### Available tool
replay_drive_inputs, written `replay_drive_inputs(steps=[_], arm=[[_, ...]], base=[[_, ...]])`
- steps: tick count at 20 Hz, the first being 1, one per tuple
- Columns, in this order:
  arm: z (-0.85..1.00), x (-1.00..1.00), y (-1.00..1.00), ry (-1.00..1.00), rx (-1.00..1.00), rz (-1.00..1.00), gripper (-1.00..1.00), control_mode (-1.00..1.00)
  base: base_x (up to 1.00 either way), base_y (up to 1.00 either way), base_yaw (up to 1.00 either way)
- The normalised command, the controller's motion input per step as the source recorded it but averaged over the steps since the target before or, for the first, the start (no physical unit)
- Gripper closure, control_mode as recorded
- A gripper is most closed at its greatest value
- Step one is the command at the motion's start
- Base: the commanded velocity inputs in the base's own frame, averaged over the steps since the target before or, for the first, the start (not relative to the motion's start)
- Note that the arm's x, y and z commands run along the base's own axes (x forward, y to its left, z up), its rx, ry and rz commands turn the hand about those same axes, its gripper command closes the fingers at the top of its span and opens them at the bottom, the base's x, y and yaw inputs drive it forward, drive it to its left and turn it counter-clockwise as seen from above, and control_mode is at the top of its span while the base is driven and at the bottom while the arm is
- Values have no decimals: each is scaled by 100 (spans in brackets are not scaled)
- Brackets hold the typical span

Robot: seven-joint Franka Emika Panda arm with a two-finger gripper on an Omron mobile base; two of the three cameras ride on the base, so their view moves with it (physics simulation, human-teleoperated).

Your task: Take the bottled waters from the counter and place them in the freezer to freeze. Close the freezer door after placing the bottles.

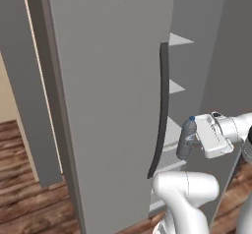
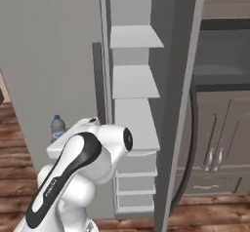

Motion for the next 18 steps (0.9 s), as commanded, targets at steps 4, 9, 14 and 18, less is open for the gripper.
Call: replay_drive_inputs(steps=[4,9,14,18], arm=[[0,0,0,0,0,0,100,100],[0,0,0,0,0,0,100,100],[0,0,0,0,0,0,100,100],[0,0,0,0,0,0,100,100]], base=[[-12,-43,2],[0,-15,-2],[0,-22,-3],[0,-45,-8]])
